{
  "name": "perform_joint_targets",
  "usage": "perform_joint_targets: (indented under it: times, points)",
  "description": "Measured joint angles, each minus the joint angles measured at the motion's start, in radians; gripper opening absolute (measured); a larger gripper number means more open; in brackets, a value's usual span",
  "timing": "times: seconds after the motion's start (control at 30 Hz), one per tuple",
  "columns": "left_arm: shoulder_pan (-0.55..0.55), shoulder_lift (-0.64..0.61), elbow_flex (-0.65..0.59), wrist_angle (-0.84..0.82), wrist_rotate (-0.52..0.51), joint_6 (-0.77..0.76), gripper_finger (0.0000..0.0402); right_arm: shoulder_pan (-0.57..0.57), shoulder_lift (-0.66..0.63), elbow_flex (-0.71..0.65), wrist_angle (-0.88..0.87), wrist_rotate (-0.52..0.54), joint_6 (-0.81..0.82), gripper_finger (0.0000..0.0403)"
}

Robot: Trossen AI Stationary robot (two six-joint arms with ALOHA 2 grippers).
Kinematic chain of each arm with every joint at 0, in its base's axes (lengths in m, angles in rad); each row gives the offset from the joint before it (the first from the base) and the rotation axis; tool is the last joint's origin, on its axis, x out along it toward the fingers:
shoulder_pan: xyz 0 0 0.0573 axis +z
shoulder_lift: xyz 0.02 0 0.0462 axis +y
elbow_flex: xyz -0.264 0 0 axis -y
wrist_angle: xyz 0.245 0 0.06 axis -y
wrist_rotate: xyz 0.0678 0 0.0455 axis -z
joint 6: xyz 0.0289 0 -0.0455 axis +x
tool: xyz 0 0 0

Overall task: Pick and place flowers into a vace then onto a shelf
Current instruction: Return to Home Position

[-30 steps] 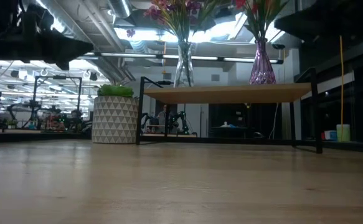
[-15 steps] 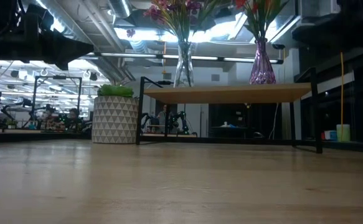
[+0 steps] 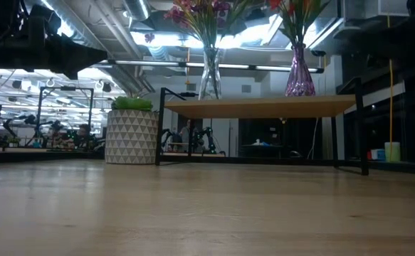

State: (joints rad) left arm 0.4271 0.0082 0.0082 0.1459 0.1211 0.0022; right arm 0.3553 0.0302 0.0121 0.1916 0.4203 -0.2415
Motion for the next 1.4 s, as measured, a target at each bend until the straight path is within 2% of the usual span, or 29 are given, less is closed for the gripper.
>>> perform_joint_targets:
  times: [0.27,0.47,0.67,1.4]
  points:
    - [0.000,0.000,0.000,0.006,-0.008,0.003,0.0004,0.000,-0.020,-0.005,-0.047,-0.030,0.073,0.0003]
    - [0.000,0.001,0.000,0.008,-0.010,-0.003,0.0005,0.000,-0.020,-0.005,-0.054,0.018,0.054,0.0003]
    - [0.000,0.001,0.000,0.008,-0.009,-0.092,0.0005,0.000,-0.020,-0.005,-0.055,0.017,0.053,0.0003]
    - [0.000,0.001,0.000,0.008,-0.008,-0.094,0.0006,0.000,-0.020,-0.005,-0.055,0.016,0.075,0.0003]
